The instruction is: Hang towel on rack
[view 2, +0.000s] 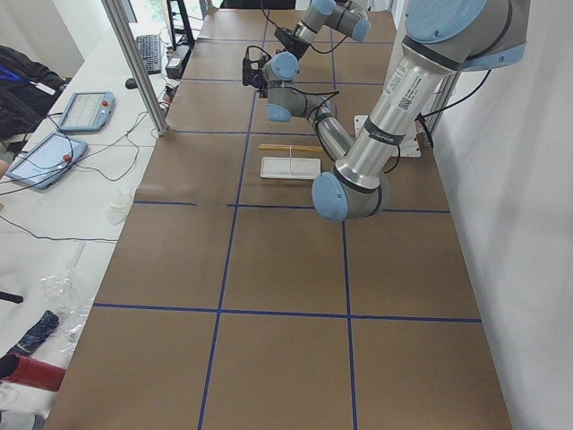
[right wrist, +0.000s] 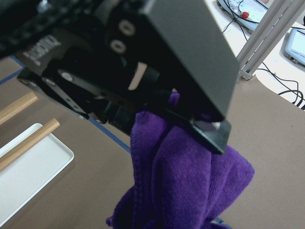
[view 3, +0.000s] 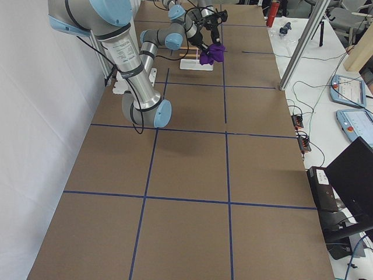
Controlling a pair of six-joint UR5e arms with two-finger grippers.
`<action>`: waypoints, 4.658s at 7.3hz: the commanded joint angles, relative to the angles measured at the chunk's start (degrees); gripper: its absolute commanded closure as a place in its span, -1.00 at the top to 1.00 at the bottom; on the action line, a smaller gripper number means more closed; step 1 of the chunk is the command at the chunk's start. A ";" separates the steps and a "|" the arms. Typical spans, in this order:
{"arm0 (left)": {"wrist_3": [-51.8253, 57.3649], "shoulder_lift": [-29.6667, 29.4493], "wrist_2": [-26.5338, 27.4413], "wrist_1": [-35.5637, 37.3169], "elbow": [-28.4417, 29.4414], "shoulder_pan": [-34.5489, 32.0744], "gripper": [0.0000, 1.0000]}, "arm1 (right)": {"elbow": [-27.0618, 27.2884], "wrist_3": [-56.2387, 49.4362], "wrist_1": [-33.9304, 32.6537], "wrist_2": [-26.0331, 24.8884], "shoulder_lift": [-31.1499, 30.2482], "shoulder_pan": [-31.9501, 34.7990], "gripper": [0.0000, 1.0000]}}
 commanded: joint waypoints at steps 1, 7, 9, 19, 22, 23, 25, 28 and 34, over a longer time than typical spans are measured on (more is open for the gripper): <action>-0.04 0.07 -0.04 0.06 -0.36 0.57 0.22 | 0.19 0.00 -0.01 -0.06 -0.36 -0.02 -1.00; 0.13 0.51 -3.21 0.15 -0.72 0.39 -1.00 | 0.45 0.00 -0.01 0.03 -0.71 -0.02 -1.00; 0.13 0.60 -3.29 0.15 -0.72 0.40 -1.00 | 0.54 0.00 -0.01 0.03 -0.80 -0.02 -1.00; -0.47 1.04 -6.90 0.76 -2.38 -2.15 -1.00 | 20.91 -9.65 -11.87 4.66 -15.88 2.68 1.00; -0.74 1.04 3.27 14.86 -12.46 -1.11 -1.00 | 21.90 -17.17 -11.96 21.23 -24.76 18.28 1.00; -0.57 1.04 10.35 21.79 -16.59 2.90 -1.00 | 21.29 -22.36 -11.96 29.39 -29.84 26.87 1.00; 0.04 0.60 27.84 33.59 -21.10 13.10 -1.00 | 18.92 -27.85 -11.87 36.57 -37.85 38.78 1.00; 1.97 0.78 40.86 55.97 -29.69 19.53 -1.00 | 11.04 -28.04 -11.26 45.16 -43.61 48.72 1.00; 1.98 12.53 46.01 61.85 -36.30 21.05 -1.00 | 6.00 -27.25 -10.38 49.51 -42.37 52.36 1.00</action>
